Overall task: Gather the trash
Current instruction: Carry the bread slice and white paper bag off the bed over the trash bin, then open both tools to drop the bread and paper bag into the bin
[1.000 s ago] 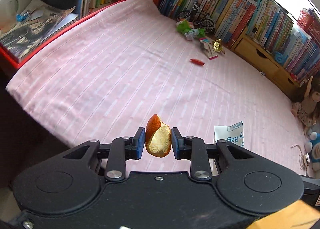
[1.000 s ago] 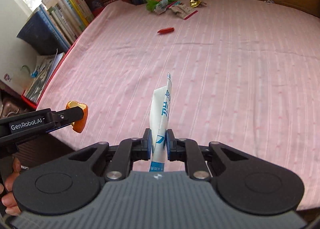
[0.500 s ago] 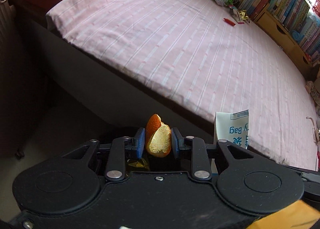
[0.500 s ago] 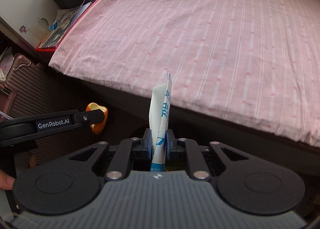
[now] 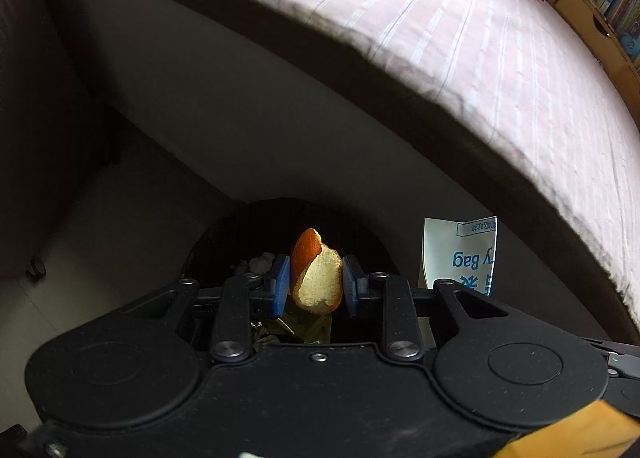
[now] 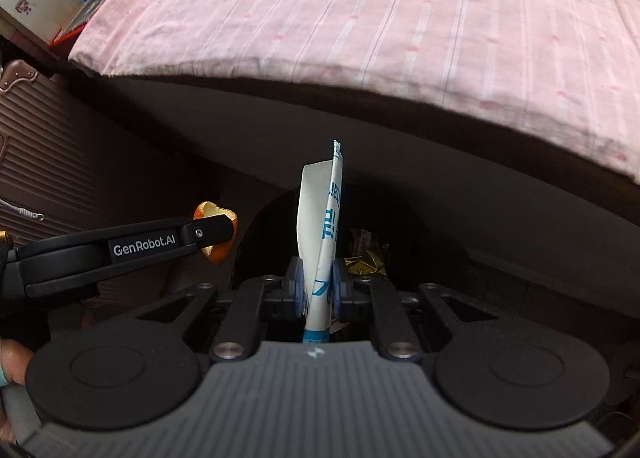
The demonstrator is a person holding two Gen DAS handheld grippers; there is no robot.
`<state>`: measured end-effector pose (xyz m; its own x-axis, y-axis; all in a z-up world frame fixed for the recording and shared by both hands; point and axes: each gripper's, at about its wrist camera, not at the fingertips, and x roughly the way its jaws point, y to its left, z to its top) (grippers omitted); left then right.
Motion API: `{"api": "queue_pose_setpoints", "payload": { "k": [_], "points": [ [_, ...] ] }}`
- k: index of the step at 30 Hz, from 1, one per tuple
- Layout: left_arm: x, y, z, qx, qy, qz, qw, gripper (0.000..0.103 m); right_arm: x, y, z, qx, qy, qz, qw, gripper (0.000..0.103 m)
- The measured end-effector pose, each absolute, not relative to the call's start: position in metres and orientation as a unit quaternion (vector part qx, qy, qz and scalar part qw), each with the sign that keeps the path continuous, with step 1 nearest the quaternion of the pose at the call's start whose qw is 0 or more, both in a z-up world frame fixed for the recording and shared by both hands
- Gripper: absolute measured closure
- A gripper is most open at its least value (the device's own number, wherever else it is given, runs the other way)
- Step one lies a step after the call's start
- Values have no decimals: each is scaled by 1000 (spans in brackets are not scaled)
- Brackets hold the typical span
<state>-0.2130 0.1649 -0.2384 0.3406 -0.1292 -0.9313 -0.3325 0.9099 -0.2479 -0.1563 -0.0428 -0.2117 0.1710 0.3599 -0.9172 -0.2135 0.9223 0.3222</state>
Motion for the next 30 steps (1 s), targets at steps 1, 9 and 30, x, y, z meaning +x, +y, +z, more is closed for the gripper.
{"api": "queue_pose_setpoints", "payload": {
  "k": [1, 9, 30],
  "points": [
    [-213, 166, -247, -204, 572, 65, 792, 77, -156, -40, -219, 55, 618, 189, 761, 85],
    [-213, 174, -304, -215, 594, 78, 771, 70, -152, -24, -276, 34, 641, 180, 745, 71],
    [-211, 179, -243, -188, 565, 80, 799, 29, -143, -27, -225, 30, 607, 172, 776, 45]
  ]
}}
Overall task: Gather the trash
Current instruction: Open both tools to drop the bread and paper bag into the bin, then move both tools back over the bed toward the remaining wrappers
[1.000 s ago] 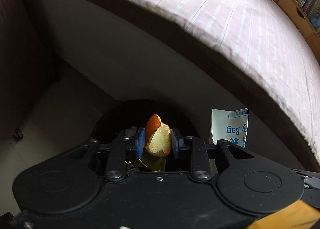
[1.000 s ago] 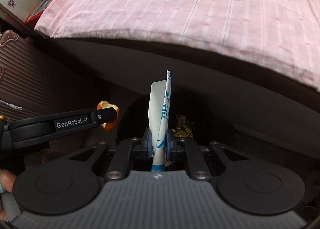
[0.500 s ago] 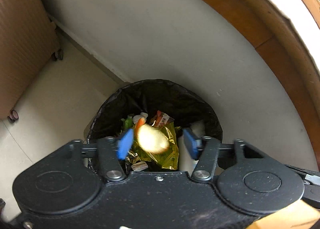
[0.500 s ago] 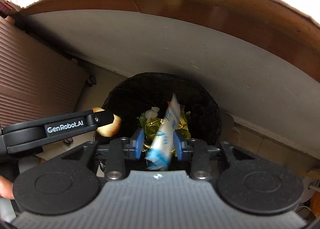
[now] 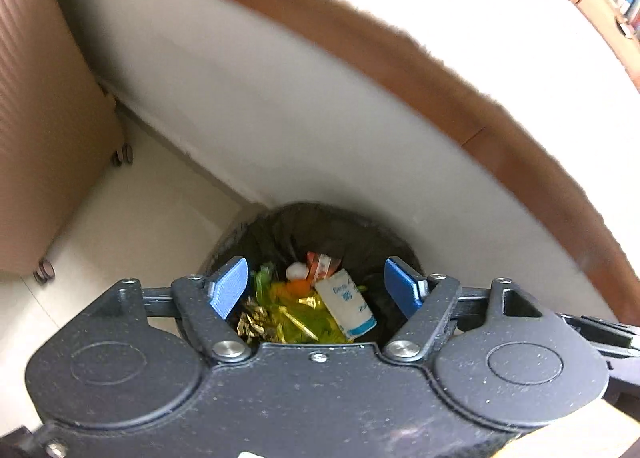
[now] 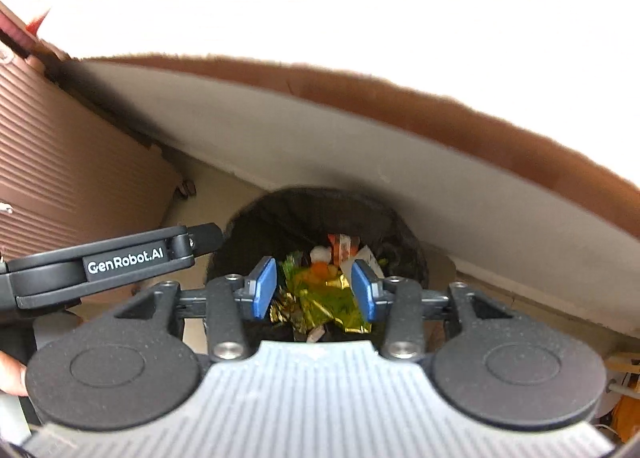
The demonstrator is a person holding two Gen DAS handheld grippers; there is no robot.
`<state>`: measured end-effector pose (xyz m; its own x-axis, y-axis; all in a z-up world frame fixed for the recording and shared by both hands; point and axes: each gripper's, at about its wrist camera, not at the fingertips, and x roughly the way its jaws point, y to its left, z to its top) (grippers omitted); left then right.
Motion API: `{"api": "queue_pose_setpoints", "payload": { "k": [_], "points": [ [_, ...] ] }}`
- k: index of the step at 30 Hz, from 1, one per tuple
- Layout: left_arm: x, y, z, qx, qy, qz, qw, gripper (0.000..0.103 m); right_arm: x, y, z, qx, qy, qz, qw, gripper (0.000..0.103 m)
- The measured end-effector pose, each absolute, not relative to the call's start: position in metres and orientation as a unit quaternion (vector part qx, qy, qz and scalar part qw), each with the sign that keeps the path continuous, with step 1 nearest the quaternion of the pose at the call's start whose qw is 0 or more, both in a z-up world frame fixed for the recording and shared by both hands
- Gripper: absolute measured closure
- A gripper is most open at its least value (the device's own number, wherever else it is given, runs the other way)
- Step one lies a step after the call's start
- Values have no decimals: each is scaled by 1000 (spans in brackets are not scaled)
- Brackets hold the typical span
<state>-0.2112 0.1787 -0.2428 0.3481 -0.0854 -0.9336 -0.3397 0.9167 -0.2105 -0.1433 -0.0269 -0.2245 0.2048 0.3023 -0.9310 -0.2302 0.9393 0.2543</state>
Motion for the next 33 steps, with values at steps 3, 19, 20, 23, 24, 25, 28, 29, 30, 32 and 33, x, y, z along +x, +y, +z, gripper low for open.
{"api": "queue_pose_setpoints", "payload": {
  "k": [3, 19, 20, 23, 24, 25, 28, 29, 30, 32, 33],
  "points": [
    [-206, 179, -212, -185, 552, 76, 809, 27, -141, -31, -195, 31, 589, 173, 789, 44],
    [-111, 146, -29, -148, 395, 23, 906, 13, -39, -113, -25, 85, 416, 104, 899, 26],
    [-98, 141, -25, -147, 391, 23, 908, 13, -29, -119, -20, 87, 409, 100, 903, 26],
    [-63, 124, -15, -144, 382, 20, 912, 13, 3, -138, -11, 91, 391, 88, 912, 26],
    [-50, 116, -13, -141, 380, 19, 914, 13, 15, -144, -12, 93, 386, 84, 914, 26],
    [-38, 109, -14, -139, 378, 18, 915, 13, 28, -150, -15, 94, 384, 82, 915, 26],
    [5, 92, -10, -125, 367, 0, 922, 13, 65, -170, -10, 93, 382, 87, 916, 26],
    [23, 89, -9, -118, 359, 2, 926, 13, 78, -177, -10, 90, 379, 90, 916, 26],
    [41, 85, -6, -114, 352, 9, 929, 13, 97, -182, -10, 87, 377, 90, 918, 27],
    [78, 82, -2, -120, 349, 17, 929, 14, 129, -196, -11, 87, 376, 87, 918, 28],
    [97, 82, -1, -129, 351, 19, 927, 14, 147, -203, -13, 92, 377, 86, 918, 29]
  ]
}}
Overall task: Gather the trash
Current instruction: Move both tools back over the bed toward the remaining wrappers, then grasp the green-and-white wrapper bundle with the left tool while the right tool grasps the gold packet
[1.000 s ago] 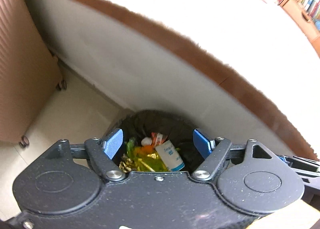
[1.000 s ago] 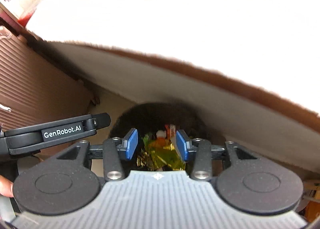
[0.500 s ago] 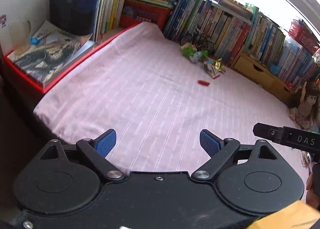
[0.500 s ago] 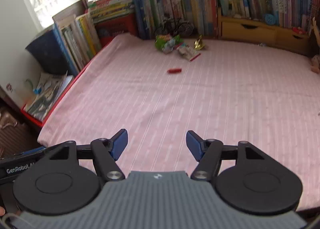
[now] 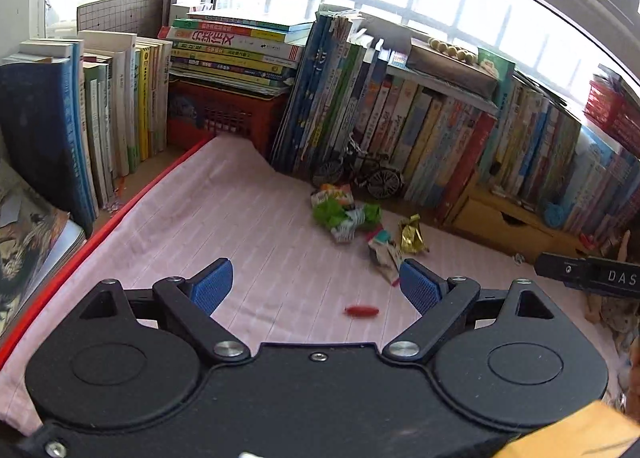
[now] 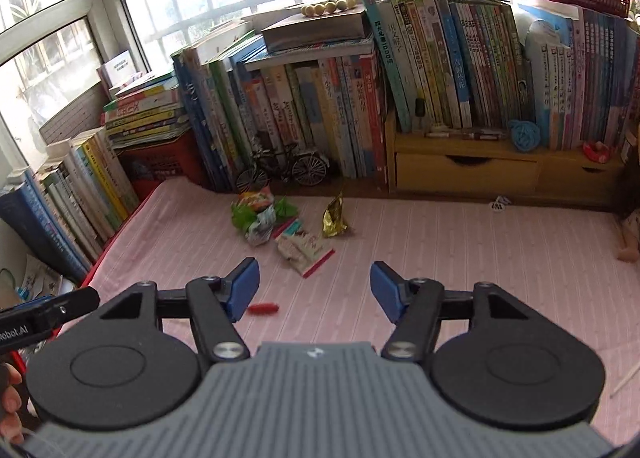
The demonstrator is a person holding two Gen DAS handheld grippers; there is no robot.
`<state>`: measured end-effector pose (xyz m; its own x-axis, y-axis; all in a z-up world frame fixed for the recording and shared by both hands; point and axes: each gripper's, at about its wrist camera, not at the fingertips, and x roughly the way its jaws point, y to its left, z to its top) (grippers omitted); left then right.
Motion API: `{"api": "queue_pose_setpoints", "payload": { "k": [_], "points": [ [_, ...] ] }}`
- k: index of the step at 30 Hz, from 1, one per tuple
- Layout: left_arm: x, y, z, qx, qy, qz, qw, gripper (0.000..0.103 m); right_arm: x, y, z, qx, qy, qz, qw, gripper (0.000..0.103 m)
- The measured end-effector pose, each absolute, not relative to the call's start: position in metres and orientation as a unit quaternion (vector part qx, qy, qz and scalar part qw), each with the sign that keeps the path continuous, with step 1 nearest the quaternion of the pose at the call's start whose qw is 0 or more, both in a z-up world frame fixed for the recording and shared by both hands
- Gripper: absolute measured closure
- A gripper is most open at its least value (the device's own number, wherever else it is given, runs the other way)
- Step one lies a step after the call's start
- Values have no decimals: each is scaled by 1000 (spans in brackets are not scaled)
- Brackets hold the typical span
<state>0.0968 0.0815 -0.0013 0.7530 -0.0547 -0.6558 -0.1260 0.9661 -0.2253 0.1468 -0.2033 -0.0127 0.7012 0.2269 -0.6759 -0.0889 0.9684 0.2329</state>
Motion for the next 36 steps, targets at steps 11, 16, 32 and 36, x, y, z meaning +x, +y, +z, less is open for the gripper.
{"api": "queue_pose_setpoints", "payload": {
  "k": [11, 16, 32, 36],
  "points": [
    [251, 52, -68, -167, 397, 44, 901, 17, 275, -226, -77, 89, 407, 99, 904, 34],
    [290, 45, -108, -203, 424, 60, 881, 17, 306, -219, -115, 95, 429, 112, 891, 36],
    [375, 30, -194, -285, 475, 115, 824, 14, 370, -187, -193, 93, 451, 123, 879, 36],
    [385, 28, -196, -303, 476, 130, 815, 8, 380, -183, -205, 101, 465, 144, 868, 54]
  ]
}}
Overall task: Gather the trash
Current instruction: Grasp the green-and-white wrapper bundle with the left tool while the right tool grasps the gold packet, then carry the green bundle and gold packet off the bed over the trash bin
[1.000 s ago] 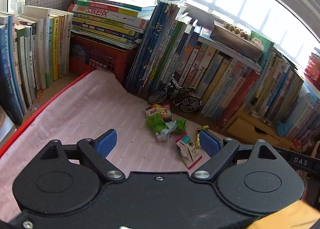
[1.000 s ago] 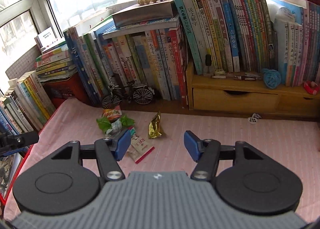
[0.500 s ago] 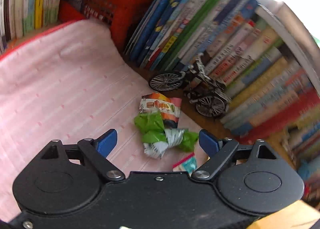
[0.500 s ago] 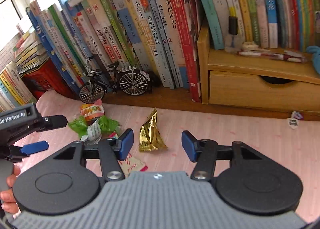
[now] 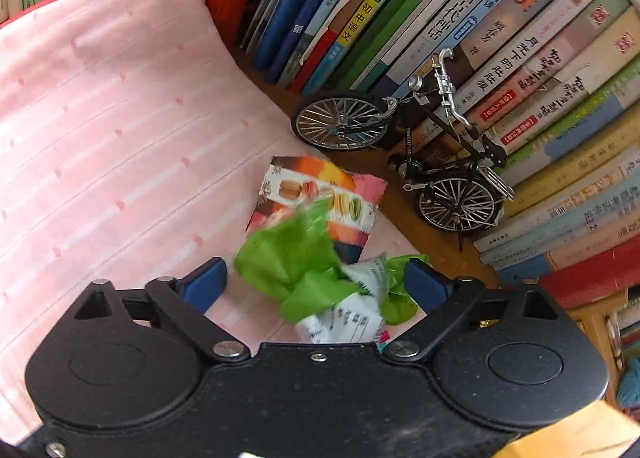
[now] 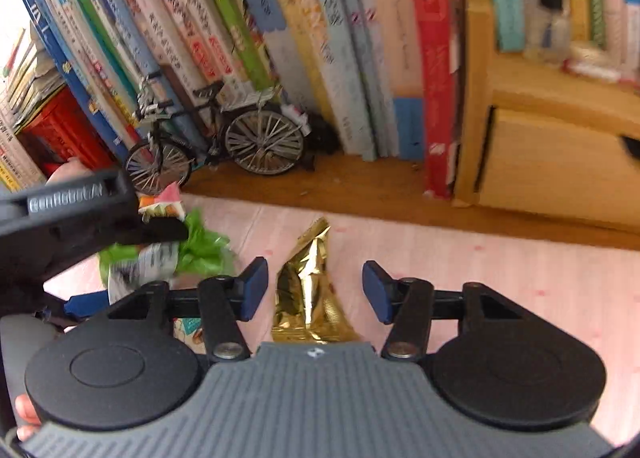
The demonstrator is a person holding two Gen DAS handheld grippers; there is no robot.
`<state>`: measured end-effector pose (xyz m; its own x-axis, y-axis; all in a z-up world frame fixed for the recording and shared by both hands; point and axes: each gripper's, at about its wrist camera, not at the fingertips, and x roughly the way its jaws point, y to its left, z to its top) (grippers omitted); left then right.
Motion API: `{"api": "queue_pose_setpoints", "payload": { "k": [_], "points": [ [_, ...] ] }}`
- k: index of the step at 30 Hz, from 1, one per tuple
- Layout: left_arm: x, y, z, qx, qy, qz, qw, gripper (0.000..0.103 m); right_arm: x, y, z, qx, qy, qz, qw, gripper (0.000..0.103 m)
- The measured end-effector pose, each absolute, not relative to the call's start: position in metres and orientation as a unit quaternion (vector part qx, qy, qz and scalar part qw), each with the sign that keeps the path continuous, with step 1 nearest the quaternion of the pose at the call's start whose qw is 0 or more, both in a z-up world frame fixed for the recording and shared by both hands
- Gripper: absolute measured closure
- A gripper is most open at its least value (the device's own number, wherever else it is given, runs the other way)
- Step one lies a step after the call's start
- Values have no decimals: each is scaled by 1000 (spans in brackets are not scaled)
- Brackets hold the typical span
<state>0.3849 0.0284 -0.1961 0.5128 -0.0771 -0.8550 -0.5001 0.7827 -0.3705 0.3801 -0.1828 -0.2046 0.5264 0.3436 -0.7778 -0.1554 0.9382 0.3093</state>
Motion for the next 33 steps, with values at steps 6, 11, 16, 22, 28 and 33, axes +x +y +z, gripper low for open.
{"api": "queue_pose_setpoints", "payload": {
  "k": [6, 11, 16, 22, 28, 33],
  "points": [
    [387, 25, -193, -311, 472, 123, 816, 28, 370, -183, -205, 111, 460, 164, 866, 74],
    [378, 24, -187, -331, 468, 96, 814, 60, 361, -190, -198, 126, 457, 165, 865, 75],
    [360, 20, -163, -320, 462, 77, 824, 61, 350, -203, -184, 144, 451, 160, 866, 76],
    [331, 15, -122, -282, 450, 59, 846, 61, 327, -213, -159, 143, 439, 154, 873, 76],
    [286, 13, -72, -246, 440, 39, 863, 61, 288, -222, -123, 146, 422, 142, 883, 76],
    [245, 18, -32, -223, 428, 31, 875, 61, 250, -228, -95, 162, 411, 130, 888, 76]
  ]
}}
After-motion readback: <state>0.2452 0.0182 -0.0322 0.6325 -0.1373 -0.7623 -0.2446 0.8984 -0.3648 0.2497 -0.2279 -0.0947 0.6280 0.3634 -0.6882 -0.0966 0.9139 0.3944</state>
